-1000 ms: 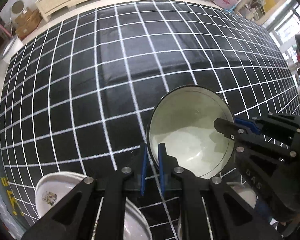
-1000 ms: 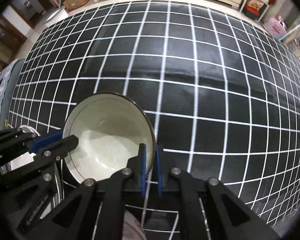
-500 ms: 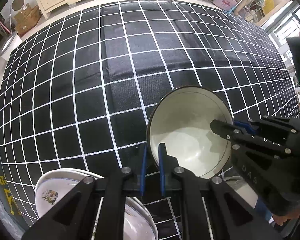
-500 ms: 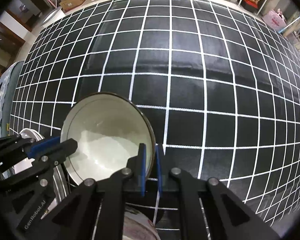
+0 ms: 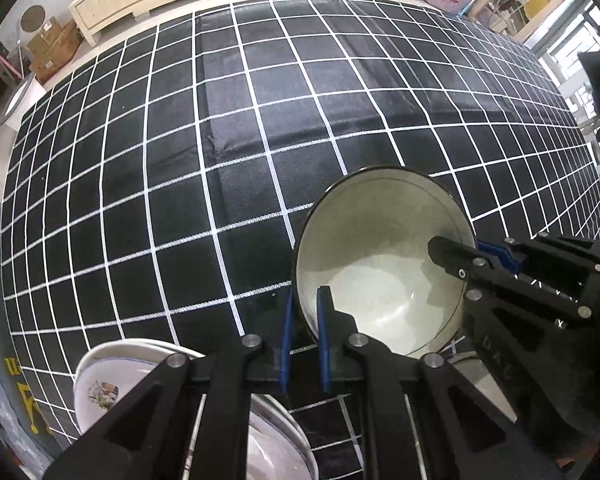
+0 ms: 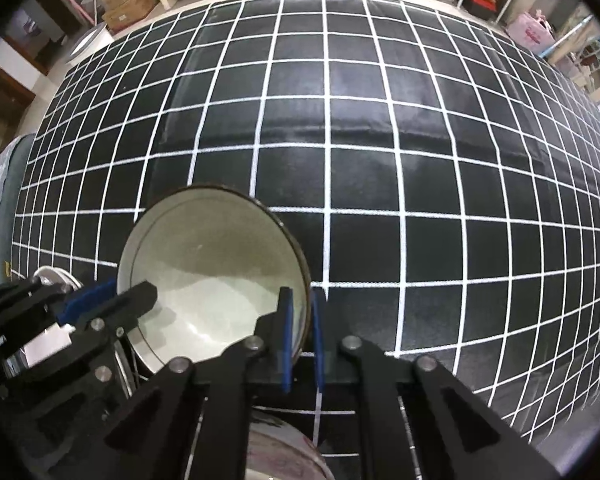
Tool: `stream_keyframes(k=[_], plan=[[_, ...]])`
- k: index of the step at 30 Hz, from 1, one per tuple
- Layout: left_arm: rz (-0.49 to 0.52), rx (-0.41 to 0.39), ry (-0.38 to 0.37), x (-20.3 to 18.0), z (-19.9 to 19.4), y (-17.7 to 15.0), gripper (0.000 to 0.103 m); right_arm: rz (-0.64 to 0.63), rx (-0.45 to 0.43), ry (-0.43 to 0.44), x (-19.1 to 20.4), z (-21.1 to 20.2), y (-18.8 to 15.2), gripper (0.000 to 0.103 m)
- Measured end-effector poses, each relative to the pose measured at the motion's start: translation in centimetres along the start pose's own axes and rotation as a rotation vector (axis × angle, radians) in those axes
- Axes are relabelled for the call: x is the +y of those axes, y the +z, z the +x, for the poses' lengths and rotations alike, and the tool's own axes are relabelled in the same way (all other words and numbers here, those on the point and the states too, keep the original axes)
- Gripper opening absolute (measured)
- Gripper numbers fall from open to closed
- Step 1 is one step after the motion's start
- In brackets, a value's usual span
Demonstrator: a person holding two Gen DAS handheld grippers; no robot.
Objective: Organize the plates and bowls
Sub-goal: 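Lift the green-speckled bowl with the right tool and carry it toward the plate stack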
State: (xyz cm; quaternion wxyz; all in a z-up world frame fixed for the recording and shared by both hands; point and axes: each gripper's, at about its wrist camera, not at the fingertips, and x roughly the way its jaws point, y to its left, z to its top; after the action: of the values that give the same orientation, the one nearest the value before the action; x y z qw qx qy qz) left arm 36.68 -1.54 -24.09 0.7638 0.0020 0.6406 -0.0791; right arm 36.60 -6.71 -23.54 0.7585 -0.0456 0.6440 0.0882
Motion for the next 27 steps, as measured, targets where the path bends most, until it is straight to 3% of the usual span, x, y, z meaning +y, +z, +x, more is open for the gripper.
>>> stream_keyframes(k=[14,27], plan=[[-0.009,-0.097,-0.006,-1.8,-6.7,-0.9,0.010,0.003,-0.085,-0.014,-1.1,-7.8,1.3,0.010],[0.010,-0.136,0.006,-4.2,-11.3,-5.0,0.010,-0.003,-0.118,-0.003,-1.1,-10.5,-2.0,0.010]])
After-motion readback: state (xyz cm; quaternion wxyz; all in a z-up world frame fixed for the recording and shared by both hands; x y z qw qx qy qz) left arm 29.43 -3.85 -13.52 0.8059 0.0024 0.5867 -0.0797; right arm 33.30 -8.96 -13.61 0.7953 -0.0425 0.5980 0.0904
